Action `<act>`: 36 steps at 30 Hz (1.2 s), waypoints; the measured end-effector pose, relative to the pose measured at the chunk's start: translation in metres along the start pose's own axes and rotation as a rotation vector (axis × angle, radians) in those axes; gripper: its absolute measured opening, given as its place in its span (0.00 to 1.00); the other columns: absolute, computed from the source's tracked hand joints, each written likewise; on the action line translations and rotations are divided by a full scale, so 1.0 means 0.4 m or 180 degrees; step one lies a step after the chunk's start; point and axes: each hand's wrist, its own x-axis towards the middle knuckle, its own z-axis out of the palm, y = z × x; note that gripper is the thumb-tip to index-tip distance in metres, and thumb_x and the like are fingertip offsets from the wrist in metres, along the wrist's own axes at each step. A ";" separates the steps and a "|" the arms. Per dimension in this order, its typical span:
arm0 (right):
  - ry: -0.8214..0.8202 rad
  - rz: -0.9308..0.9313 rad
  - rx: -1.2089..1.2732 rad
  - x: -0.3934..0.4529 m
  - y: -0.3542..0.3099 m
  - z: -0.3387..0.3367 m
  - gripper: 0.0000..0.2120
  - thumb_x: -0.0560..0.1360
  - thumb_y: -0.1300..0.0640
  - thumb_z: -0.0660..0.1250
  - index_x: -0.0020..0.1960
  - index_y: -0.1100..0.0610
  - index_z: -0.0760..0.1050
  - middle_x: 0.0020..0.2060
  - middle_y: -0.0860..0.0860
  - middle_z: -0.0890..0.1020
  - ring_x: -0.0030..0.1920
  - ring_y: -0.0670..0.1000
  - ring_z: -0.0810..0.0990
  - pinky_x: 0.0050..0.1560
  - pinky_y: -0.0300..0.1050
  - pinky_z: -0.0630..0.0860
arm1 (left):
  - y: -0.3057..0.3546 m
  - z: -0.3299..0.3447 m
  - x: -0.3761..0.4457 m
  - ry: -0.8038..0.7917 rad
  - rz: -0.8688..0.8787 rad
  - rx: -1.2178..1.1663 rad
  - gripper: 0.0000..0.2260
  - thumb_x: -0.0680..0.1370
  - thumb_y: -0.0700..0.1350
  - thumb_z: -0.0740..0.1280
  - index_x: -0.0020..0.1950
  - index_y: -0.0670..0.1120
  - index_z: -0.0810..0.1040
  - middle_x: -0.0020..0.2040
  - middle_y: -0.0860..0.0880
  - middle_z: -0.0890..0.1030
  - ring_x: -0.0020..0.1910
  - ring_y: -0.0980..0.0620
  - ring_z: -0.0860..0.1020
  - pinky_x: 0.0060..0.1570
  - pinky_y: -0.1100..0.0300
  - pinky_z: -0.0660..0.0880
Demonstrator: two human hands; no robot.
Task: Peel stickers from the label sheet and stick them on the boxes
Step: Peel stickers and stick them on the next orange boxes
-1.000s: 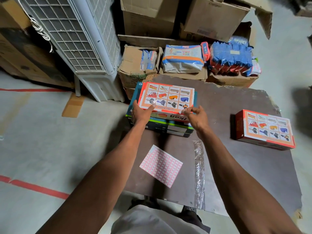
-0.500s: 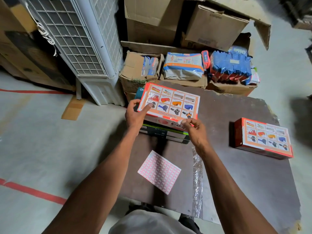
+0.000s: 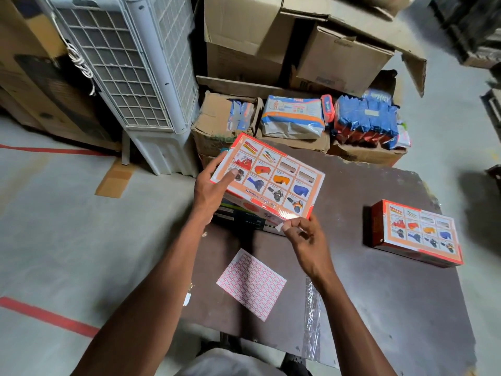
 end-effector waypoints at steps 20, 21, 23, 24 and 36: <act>0.0676 -0.1330 0.0249 -0.017 -0.277 -0.053 0.04 0.80 0.57 0.70 0.52 0.53 0.84 0.44 0.45 0.86 0.44 0.44 0.84 0.45 0.35 0.78 | 0.178 -0.049 -0.072 -0.1181 0.0482 -0.0059 0.19 0.72 0.38 0.73 0.63 0.42 0.83 0.55 0.46 0.87 0.51 0.46 0.85 0.50 0.55 0.82; 0.0634 -0.1358 0.0252 -0.011 -0.287 -0.047 0.04 0.80 0.57 0.71 0.52 0.55 0.85 0.44 0.45 0.86 0.44 0.43 0.84 0.45 0.34 0.77 | 0.185 -0.046 -0.076 -0.1208 0.0503 -0.0050 0.19 0.72 0.38 0.72 0.63 0.41 0.83 0.54 0.45 0.87 0.49 0.47 0.86 0.49 0.57 0.81; 0.0601 -0.1449 0.0229 0.000 -0.305 -0.037 0.05 0.80 0.58 0.71 0.52 0.57 0.85 0.43 0.46 0.86 0.42 0.42 0.84 0.43 0.34 0.77 | 0.195 -0.040 -0.083 -0.1254 0.0565 -0.0038 0.18 0.72 0.39 0.72 0.63 0.42 0.83 0.53 0.44 0.87 0.48 0.48 0.85 0.48 0.58 0.80; 0.0610 -0.1489 0.0214 0.005 -0.313 -0.034 0.04 0.80 0.59 0.71 0.52 0.57 0.85 0.43 0.45 0.86 0.41 0.42 0.84 0.42 0.34 0.78 | 0.199 -0.037 -0.084 -0.1279 0.0591 -0.0031 0.18 0.72 0.39 0.72 0.63 0.42 0.83 0.53 0.45 0.87 0.49 0.49 0.85 0.49 0.58 0.80; 0.0798 -0.1807 -0.0070 0.035 -0.330 -0.043 0.05 0.80 0.60 0.71 0.51 0.58 0.85 0.42 0.48 0.86 0.41 0.44 0.84 0.39 0.33 0.76 | 0.209 -0.023 -0.093 -0.1396 0.0982 0.0287 0.19 0.71 0.40 0.74 0.62 0.48 0.85 0.60 0.52 0.84 0.61 0.50 0.81 0.61 0.55 0.76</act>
